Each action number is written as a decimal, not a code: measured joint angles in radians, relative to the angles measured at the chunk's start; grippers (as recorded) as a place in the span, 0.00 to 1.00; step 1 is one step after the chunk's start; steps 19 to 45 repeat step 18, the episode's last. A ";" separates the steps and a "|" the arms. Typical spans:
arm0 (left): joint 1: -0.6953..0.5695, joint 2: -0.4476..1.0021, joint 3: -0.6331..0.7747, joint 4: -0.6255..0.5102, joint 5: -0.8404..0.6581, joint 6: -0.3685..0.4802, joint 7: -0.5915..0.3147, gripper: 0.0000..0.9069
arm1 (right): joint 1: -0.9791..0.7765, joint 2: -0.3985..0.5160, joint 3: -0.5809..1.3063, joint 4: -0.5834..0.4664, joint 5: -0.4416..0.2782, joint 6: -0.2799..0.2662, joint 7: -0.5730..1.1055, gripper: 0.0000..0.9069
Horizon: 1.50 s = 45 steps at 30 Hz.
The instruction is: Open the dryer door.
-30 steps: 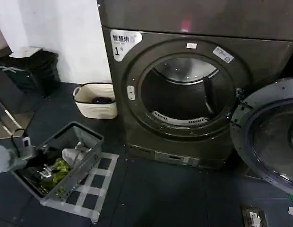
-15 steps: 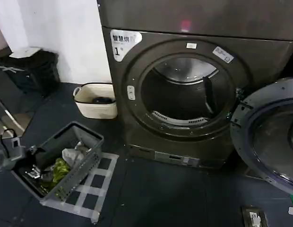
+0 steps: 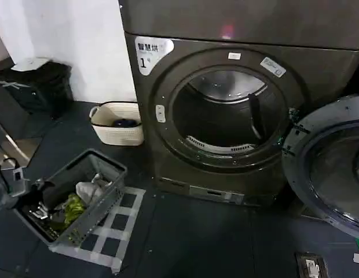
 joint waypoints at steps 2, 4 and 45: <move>0.000 -0.001 -0.002 0.000 0.003 -0.003 -0.003 1.00 | 0.001 -0.001 -0.002 -0.001 0.000 0.000 -0.001 1.00; 0.000 -0.002 -0.003 0.002 0.003 -0.005 -0.010 1.00 | 0.002 -0.003 -0.001 -0.001 0.000 0.000 -0.002 1.00; -0.002 -0.005 -0.014 0.016 0.013 -0.015 0.005 1.00 | 0.003 -0.013 0.009 0.005 -0.002 -0.006 -0.003 1.00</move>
